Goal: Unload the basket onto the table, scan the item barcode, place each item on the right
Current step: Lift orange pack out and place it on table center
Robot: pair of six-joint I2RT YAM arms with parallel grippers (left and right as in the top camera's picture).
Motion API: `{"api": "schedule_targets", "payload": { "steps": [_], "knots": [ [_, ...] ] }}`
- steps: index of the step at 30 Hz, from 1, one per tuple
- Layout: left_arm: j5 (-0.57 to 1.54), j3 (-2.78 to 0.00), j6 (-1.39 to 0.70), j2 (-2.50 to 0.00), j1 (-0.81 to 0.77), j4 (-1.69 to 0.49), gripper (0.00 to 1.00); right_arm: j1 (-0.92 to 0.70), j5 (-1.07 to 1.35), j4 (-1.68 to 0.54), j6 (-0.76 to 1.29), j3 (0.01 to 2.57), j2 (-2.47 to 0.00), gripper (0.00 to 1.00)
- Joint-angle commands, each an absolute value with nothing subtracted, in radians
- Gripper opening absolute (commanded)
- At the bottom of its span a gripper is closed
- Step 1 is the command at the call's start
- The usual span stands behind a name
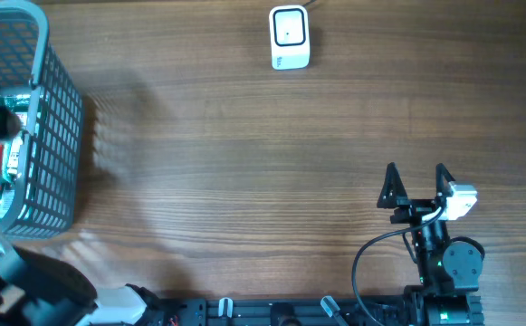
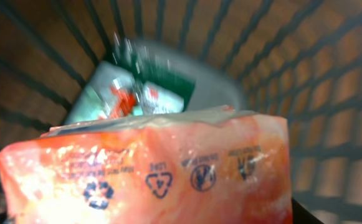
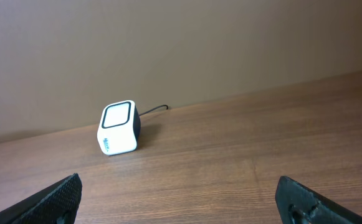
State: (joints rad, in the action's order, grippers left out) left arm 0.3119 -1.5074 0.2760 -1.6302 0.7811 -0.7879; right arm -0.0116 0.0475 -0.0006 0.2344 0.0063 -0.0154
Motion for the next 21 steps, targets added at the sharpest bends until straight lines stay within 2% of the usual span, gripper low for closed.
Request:
{"api": "schedule_targets", "payload": {
  "steps": [1,7,9,12,16,21],
  "knots": [
    [0.313,-1.62,0.181,-1.517,0.779,-0.773,0.43,-0.017,0.045,0.002,0.238,0.005,-0.007,1.0],
    [0.305,-1.742,-0.04,-1.393,0.77,-0.773,0.4,-0.017,0.045,0.002,0.238,0.005,-0.007,1.0],
    [0.3,-1.755,-0.193,-1.324,0.737,-0.773,0.38,-0.017,0.045,0.002,0.238,0.005,-0.007,1.0],
    [0.273,-1.755,-0.314,-1.265,0.666,-0.793,0.34,-0.017,0.045,0.002,0.238,0.005,-0.007,1.0],
    [0.197,-1.755,-0.384,-1.212,0.474,-0.881,0.35,-0.017,0.045,0.002,0.238,0.005,-0.007,1.0],
    [-0.007,-1.753,-0.43,-1.232,0.194,-1.035,0.38,-0.017,0.045,0.002,0.238,0.005,-0.007,1.0]
  ]
}}
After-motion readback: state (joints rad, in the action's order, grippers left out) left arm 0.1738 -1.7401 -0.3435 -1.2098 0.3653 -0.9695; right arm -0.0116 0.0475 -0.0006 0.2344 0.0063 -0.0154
